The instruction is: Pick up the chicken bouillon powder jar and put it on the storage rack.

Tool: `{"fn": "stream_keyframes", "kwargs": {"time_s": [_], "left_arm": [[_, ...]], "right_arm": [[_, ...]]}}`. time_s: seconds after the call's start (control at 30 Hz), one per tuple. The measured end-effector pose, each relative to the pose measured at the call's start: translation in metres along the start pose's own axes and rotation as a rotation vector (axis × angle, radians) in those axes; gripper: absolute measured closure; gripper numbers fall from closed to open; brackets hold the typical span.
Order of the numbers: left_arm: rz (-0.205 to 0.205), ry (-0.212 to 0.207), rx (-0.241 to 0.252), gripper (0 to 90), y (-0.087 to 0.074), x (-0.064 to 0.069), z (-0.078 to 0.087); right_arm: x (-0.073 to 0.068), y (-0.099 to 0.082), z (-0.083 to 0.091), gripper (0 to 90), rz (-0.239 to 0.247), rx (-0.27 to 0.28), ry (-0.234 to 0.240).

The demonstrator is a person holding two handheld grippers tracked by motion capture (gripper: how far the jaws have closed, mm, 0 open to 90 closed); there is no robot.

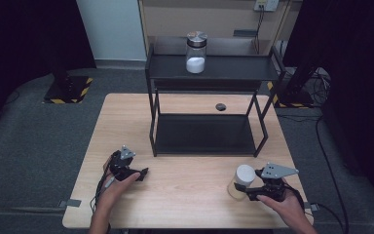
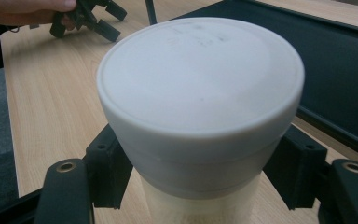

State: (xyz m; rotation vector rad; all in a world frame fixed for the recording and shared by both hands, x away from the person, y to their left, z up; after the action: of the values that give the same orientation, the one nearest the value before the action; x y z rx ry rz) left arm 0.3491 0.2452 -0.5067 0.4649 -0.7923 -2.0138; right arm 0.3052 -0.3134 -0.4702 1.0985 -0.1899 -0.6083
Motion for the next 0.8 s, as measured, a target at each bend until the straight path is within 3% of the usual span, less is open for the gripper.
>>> {"fn": "stream_keyframes", "kwargs": {"time_s": [0.47, 0.8], "left_arm": [[-0.001, 0.0, 0.0, 0.0, 0.0, 0.0, 0.0], [0.0, 0.0, 0.0, 0.0, 0.0, 0.0, 0.0]], "right_arm": [[-0.0089, 0.0036, 0.0021, 35.9, 0.056, -0.004, -0.069], [-0.0095, 0.0076, 0.0068, 36.0, 0.052, 0.013, -0.069]]}}
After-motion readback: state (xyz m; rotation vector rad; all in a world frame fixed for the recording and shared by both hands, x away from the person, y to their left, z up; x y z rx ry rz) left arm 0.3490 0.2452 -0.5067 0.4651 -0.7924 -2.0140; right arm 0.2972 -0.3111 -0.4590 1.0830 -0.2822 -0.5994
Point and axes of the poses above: each handheld gripper's, and its own axes: z roughly backward along the jaws, y roughly out of its top, x roughly to its right, the point moved 9 cm from there along -z, roughly forward along the jaws, and after that the axes turned 2 degrees about -z, right-handed, at the moved point
